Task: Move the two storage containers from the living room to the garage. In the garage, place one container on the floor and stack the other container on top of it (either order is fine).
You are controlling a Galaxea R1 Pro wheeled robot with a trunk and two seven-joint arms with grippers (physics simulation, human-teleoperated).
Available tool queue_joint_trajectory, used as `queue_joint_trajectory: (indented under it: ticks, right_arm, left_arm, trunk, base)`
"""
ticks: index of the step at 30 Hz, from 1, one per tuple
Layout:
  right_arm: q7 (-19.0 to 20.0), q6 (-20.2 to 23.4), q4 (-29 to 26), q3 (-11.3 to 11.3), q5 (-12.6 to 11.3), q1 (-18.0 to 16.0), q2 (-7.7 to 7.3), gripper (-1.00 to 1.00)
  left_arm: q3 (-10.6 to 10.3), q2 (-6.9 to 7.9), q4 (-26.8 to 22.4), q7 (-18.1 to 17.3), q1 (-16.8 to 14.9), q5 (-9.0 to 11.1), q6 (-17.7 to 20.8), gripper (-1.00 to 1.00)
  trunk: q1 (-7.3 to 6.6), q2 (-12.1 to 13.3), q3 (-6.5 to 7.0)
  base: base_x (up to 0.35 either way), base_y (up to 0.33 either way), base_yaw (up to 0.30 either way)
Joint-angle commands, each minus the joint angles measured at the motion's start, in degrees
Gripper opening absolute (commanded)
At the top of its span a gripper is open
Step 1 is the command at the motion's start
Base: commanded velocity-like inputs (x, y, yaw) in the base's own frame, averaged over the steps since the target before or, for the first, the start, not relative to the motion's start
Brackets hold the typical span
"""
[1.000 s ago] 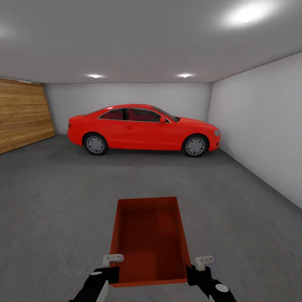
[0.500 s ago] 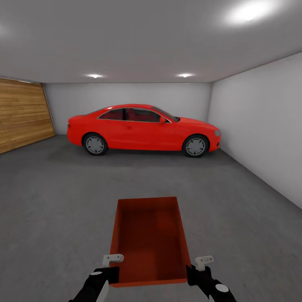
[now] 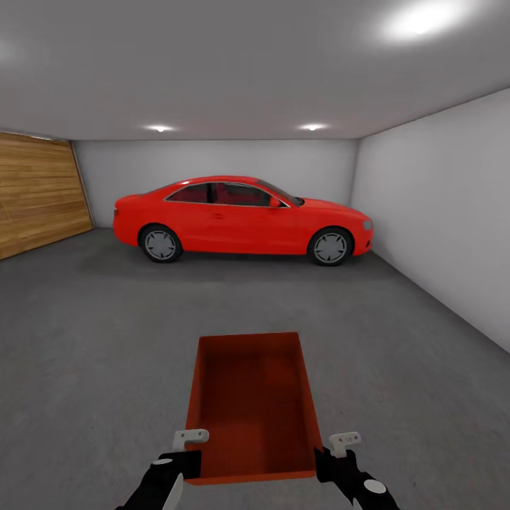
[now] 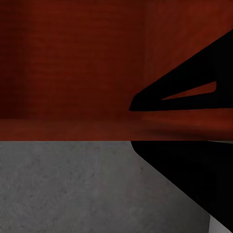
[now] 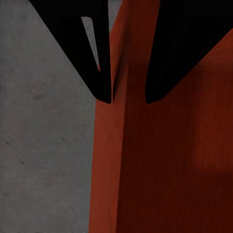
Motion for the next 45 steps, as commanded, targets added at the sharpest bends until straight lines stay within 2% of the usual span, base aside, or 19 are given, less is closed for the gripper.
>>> queue_joint_trajectory:
  ticks: [1,27,40,45]
  right_arm:
    - [0.97,-0.65,-0.22,0.9,0.2,0.02,-0.12,-1.0]
    - [0.97,-0.72,-0.22,0.96,0.2,0.02,-0.12,-1.0]
    - [0.97,-0.72,-0.22,0.93,0.2,0.02,-0.12,-1.0]
    - [0.97,-0.72,-0.22,0.93,0.2,0.02,-0.12,-1.0]
  left_arm:
    - [0.73,2.85,0.0,1.16,-0.02,-1.14,0.53,-1.0]
    - [0.73,2.85,0.0,1.16,-0.02,-1.14,0.48,-1.0]
    - [0.73,2.85,0.0,1.16,-0.02,-1.14,0.48,-1.0]
    - [0.73,2.85,0.0,1.16,-0.02,-1.14,0.48,-1.0]
  trunk:
    - [0.02,-0.05,-0.02]
    - [0.02,-0.05,-0.02]
    - [0.02,-0.05,-0.02]
    - [0.02,-0.05,-0.02]
  base:
    - [0.0,0.0,0.0]
    - [0.003,0.018,0.0]
    - [0.261,0.0,0.0]
    - [0.087,0.0,0.0]
